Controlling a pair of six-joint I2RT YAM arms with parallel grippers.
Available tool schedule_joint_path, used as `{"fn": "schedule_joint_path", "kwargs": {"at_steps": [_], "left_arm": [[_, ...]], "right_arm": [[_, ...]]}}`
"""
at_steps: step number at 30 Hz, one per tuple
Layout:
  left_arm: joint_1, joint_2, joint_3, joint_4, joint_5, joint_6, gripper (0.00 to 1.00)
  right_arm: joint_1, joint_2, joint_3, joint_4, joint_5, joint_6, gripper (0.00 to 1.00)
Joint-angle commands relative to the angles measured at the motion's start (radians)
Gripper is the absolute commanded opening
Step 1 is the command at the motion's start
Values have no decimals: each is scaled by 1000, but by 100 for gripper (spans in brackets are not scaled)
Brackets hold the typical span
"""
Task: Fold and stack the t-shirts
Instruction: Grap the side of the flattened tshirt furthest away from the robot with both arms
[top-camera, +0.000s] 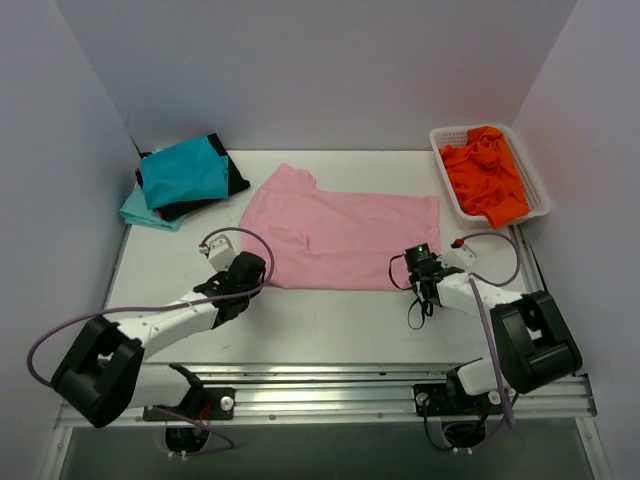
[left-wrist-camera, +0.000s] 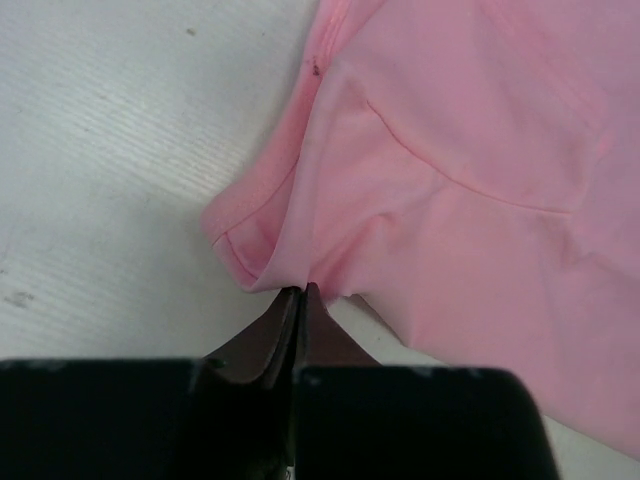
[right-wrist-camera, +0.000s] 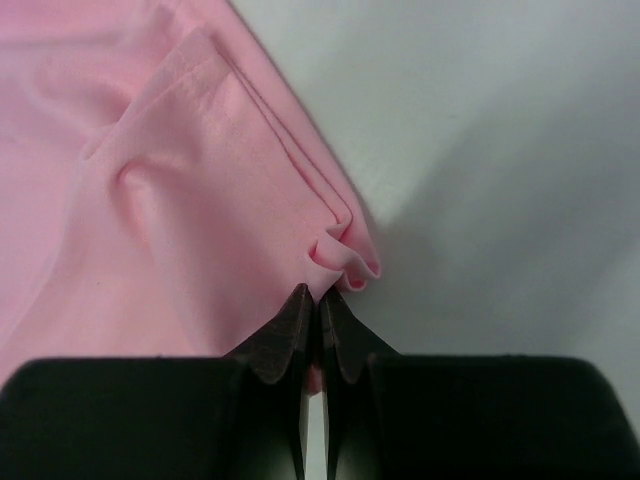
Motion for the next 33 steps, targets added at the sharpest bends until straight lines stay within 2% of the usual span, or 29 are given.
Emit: {"fn": "schedule_joint_path", "kwargs": {"at_steps": [1,5,9,14,16,17,18,20,21,22,23,25,28,29,30,31,32,33], "left_arm": [[-47,-142,-32,-166,-59,-62,2],[-107,-273,-46,-306,-94,-104,2],[-139,-316,-49,-407,-114,-147,2],[-190,-354,-64,-499,-117,-213,2],[-213,-367,-58,-541,-125,-236,2],[-227,-380,-49,-583,-132,-259,2],[-231,-388,-43,-605,-134,-266,3],[-240,-423,-31,-662,-123,-271,16],[-248,-439,-15,-680,-119,-270,45],[-266,-459,-6,-697,-114,-271,62],[-276,-500,3,-732,-112,-271,76],[-288,-544,49,-760,-120,-262,91],[-288,-597,101,-699,-177,-147,96],[-283,-598,101,-568,-219,-91,97],[-276,-592,98,-499,-233,27,98],[-265,-580,101,-431,-243,81,97],[-230,-540,104,-298,-255,173,96],[-208,-514,106,-223,-249,219,96]], "right_arm": [[24,-155,-45,-172,11,60,0],[46,-315,-34,-354,68,95,0],[46,-470,-25,-459,104,98,0],[46,-519,-34,-507,60,92,0],[49,-515,-23,-524,51,101,20],[55,-515,-25,-531,42,104,47],[64,-516,-26,-534,39,107,63],[79,-521,-25,-553,43,126,83],[98,-522,-20,-565,55,135,95],[108,-525,-4,-580,68,149,97],[121,-527,9,-620,86,174,98],[160,-536,47,-674,178,210,98],[182,-553,121,-662,278,181,95],[181,-553,141,-563,281,135,94],[182,-548,141,-491,272,7,93],[182,-542,139,-396,220,-77,93],[182,-533,130,-231,189,-160,93],[182,-504,132,-181,169,-258,94]]}}
